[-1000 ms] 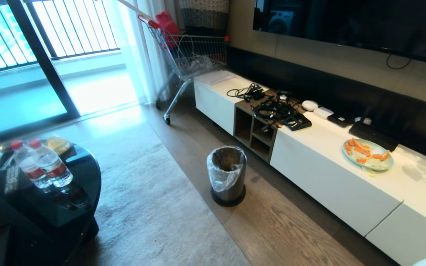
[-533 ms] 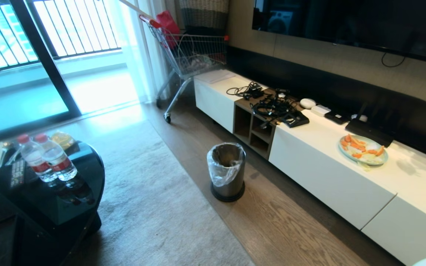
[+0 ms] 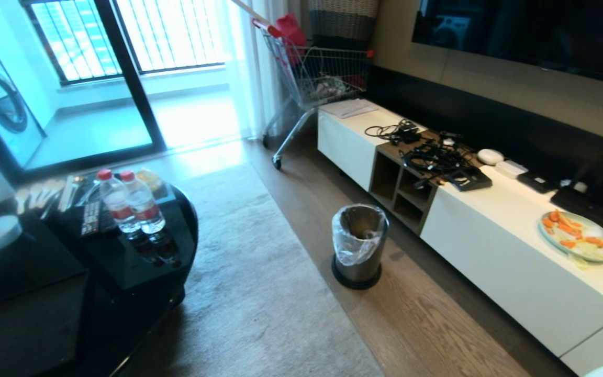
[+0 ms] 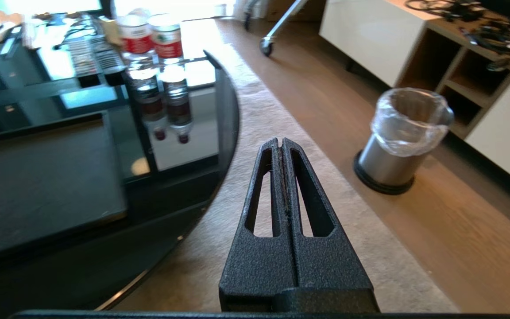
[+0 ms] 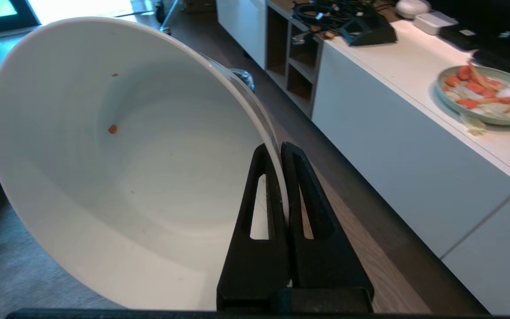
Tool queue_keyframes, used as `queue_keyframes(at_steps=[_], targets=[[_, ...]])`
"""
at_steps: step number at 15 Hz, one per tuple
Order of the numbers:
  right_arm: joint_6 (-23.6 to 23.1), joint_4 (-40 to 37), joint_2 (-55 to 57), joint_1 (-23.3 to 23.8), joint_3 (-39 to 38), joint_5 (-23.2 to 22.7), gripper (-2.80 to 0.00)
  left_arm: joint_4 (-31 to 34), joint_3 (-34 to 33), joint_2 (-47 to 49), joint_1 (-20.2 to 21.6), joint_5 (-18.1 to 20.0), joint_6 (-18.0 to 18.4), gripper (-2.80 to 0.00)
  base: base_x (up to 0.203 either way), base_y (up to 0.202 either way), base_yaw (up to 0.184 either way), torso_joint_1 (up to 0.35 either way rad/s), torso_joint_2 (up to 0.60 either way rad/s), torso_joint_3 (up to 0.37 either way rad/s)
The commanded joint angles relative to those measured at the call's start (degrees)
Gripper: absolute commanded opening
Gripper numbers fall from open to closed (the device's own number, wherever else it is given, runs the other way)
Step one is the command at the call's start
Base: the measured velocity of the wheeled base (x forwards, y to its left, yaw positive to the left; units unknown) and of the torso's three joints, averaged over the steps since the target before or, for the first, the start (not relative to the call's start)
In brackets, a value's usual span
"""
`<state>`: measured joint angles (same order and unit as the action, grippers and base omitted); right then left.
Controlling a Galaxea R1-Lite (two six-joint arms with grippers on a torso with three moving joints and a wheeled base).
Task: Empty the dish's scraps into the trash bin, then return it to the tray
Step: Put the bowl back to the table
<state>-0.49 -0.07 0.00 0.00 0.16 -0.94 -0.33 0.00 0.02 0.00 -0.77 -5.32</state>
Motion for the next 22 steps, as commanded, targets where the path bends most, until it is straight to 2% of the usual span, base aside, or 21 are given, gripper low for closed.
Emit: queue_keyframes(at_steps=[1, 22], targets=[[-0.04, 0.07, 0.09, 0.0, 0.02, -0.03, -2.8, -0.02, 0.0, -0.02, 0.0, -0.02, -0.05, -2.8, -0.001, -0.011, 0.169, 0.004, 0.0, 0.002], [-0.04, 0.12, 0.03, 0.0, -0.07, -0.03, -2.8, -0.02, 0.0, -0.02, 0.0, -0.02, -0.05, -2.8, 0.0, -0.01, 0.168, 0.003, 0.0, 0.002]])
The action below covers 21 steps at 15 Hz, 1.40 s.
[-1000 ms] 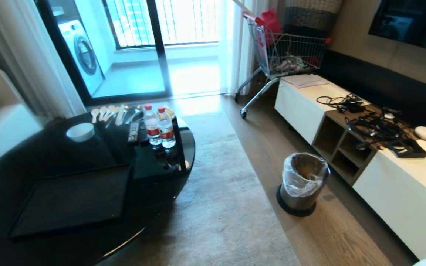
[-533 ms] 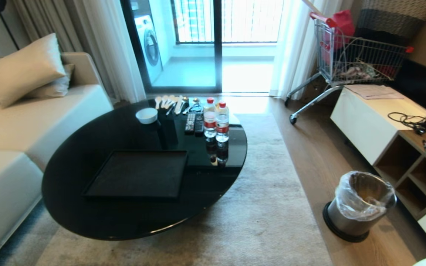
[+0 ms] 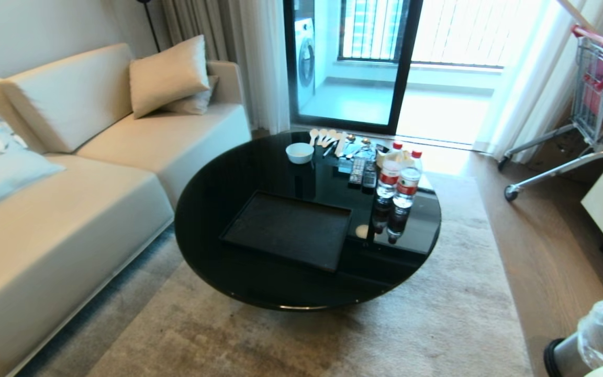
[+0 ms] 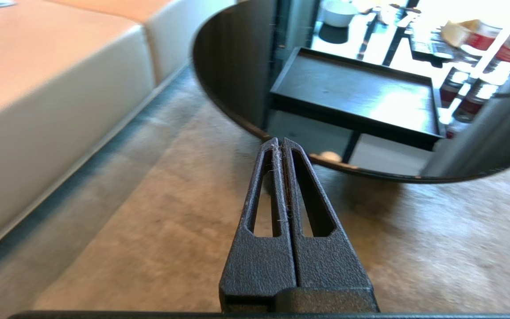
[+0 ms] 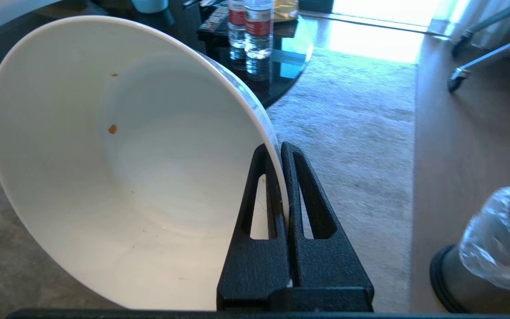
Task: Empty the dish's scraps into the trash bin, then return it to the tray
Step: Put the bowl back to the table
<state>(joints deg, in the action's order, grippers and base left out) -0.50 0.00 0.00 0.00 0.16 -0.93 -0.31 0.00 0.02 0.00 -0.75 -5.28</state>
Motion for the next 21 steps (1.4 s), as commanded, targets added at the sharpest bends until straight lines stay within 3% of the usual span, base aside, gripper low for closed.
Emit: queue_keyframes(at_steps=[1, 4, 9, 21], targets=[[-0.02, 0.09, 0.05, 0.0, -0.07, -0.04, -2.8, -0.04, 0.0, -0.02, 0.0, -0.04, -0.08, -2.8, -0.003, -0.009, 0.162, 0.002, 0.0, 0.003], [-0.02, 0.09, 0.01, 0.0, -0.07, -0.04, -2.8, -0.04, 0.0, -0.02, 0.0, -0.04, -0.08, -2.8, 0.0, -0.004, 0.123, 0.005, 0.0, 0.0], [-0.02, 0.09, 0.09, 0.0, -0.07, -0.04, -2.8, -0.04, 0.0, -0.02, 0.0, -0.04, -0.08, -2.8, 0.027, -0.001, -0.003, -0.001, 0.0, 0.003], [-0.02, 0.09, 0.0, 0.0, -0.07, -0.04, -2.8, -0.04, 0.0, -0.02, 0.0, -0.04, -0.08, -2.8, 0.185, 0.0, 0.0, 0.003, 0.0, 0.002]])
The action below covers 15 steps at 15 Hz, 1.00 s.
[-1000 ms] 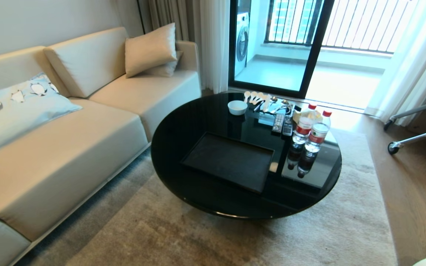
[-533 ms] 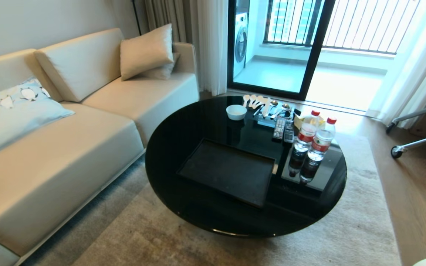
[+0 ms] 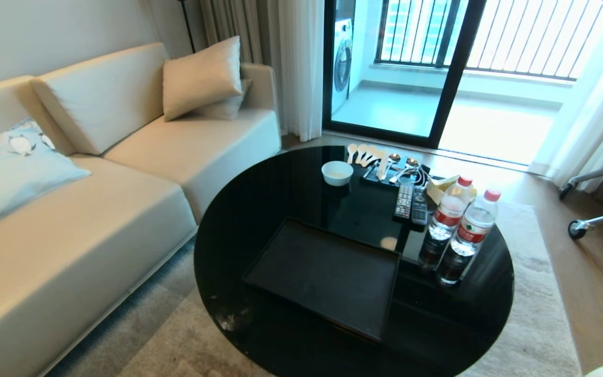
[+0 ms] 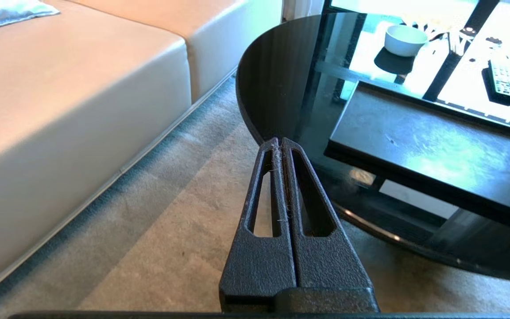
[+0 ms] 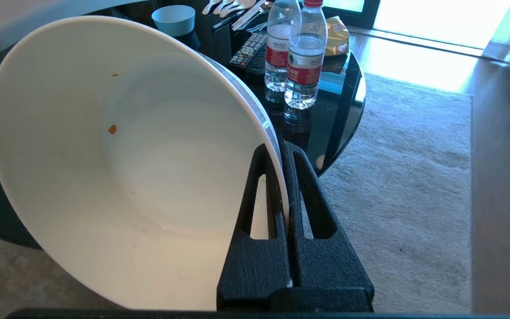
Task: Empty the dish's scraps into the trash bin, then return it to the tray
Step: Put the bowl back to the table
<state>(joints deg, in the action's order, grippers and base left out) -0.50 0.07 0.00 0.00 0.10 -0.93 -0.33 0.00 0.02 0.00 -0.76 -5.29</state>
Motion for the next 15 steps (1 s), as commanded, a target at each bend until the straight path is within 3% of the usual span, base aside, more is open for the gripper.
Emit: queue_keyframes(at_steps=[1, 10, 15], targets=[[-0.02, 0.01, 0.07, 0.0, -0.01, -0.04, -2.8, -0.02, 0.0, -0.02, 0.0, -0.03, -0.07, -2.8, 0.168, 0.0, 0.001, 0.003, 0.0, 0.002], [-1.75, -0.39, 0.05, 0.0, 1.2, -0.5, -2.8, -0.02, 0.0, -0.02, 0.0, -0.03, -0.07, -2.8, 0.01, 0.0, 0.0, 0.001, 0.0, 0.0], [-5.79, -1.01, 13.74, -0.07, 13.34, -6.11, -2.8, -0.02, 0.0, -0.02, 0.0, -0.03, -0.07, -2.8, 0.0, 0.0, 0.0, 0.0, 0.0, 0.0]])
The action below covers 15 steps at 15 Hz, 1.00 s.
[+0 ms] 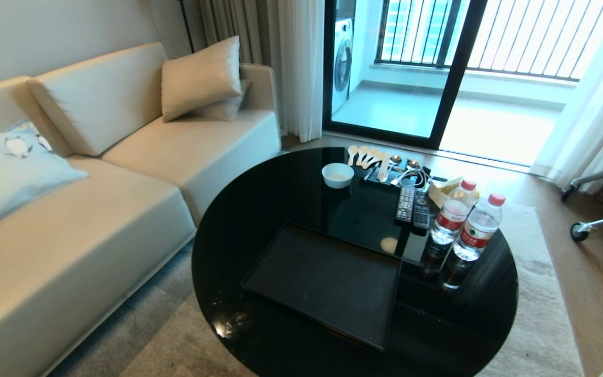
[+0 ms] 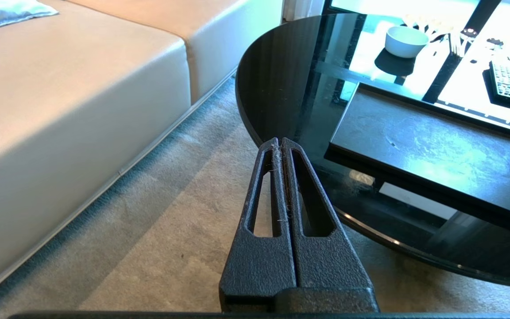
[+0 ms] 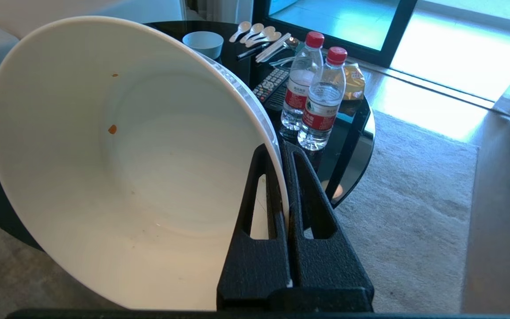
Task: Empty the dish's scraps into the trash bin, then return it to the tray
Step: Put the bowl back to the table
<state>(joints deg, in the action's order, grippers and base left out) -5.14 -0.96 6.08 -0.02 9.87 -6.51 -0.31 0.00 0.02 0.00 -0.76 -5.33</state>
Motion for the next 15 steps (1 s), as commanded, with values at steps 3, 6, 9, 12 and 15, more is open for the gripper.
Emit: queue_keyframes(at_steps=[3, 6, 9, 12, 15], targets=[[-5.15, 0.29, 19.85, -0.06, 9.91, -3.13, -2.8, -0.04, 0.0, -0.02, 0.0, -0.03, -0.04, -2.8, 0.0, 0.0, 0.0, 0.0, 0.0, 0.0], [-10.7, 2.68, 32.38, -0.12, 12.27, -4.55, -2.8, -0.04, 0.0, -0.02, 0.0, -0.03, -0.04, -2.8, 0.0, 0.0, 0.0, 0.0, 0.0, 0.0], [-13.9, 8.55, 46.13, -0.41, 13.92, -6.19, -2.8, -0.04, 0.0, -0.02, 0.0, -0.03, -0.04, -2.8, 0.0, 0.0, 0.0, 0.0, 0.0, 0.0], [-15.37, 16.36, 61.05, -2.02, 16.82, -6.82, -2.8, -0.04, 0.0, -0.02, 0.0, -0.03, -0.04, -2.8, 0.0, 0.0, 0.0, 0.0, 0.0, 0.0], [-15.98, 21.87, 74.15, -6.81, 21.6, -6.94, -2.8, -0.04, 0.0, -0.02, 0.0, -0.03, -0.04, -2.8, 0.0, 0.0, 0.0, 0.0, 0.0, 0.0]])
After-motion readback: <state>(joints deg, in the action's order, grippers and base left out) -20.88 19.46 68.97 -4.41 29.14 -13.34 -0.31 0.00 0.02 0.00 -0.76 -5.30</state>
